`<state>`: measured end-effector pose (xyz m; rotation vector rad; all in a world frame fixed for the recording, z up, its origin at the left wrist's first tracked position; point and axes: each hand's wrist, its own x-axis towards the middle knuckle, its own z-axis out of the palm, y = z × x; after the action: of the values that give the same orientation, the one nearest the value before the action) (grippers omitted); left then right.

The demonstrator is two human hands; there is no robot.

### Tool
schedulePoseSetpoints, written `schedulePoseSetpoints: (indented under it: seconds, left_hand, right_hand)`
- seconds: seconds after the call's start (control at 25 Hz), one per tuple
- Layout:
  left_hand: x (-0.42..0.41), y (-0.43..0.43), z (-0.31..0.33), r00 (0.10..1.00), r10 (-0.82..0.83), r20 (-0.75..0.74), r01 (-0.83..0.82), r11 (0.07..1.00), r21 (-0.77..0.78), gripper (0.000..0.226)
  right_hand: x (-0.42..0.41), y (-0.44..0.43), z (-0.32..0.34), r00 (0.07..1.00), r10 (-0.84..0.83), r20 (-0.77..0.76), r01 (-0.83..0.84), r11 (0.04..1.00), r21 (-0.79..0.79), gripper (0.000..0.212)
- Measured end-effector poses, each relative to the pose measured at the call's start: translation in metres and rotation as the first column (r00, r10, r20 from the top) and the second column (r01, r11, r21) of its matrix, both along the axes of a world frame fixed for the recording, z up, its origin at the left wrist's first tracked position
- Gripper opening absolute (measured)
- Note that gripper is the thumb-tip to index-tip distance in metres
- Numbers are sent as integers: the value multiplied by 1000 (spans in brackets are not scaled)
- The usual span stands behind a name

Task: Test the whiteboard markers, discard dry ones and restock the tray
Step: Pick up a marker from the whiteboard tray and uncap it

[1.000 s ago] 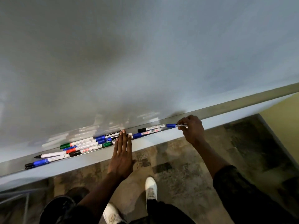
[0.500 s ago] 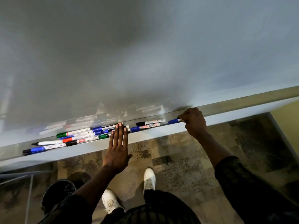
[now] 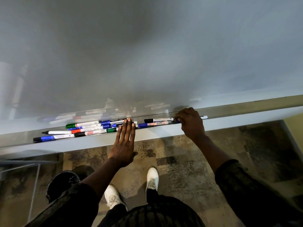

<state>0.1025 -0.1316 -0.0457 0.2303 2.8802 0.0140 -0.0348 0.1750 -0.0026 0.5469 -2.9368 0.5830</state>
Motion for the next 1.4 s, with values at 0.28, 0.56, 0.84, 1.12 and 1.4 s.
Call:
schedulePoseSetpoints:
  seconds: [0.28,0.56,0.84,1.12,1.4]
  left_hand:
    - [0,0,-1,1000,6,8,-6,1000,2,141]
    - [0,0,0,1000,0,-1,0,1000,5,139]
    - [-1,-4,6,1000,-8,-4,8,992,129,134]
    - [26,18,63,879,473,56,-317,492,811,79]
    - [71,-42,126,707,636,310,-323,-99,941,22]
  right_hand:
    - [3,-44,-15,996,89,10,-90,994,58,44]
    - [3,-43,-17,993,119,-23,-115,983,142,50]
    - [27,-42,-2,996,46,71,-33,984,-176,44]
    - [89,-82,21,908,139,396,91,856,-509,31]
    - [143,-156,69,641,366,675,304,686,-661,29]
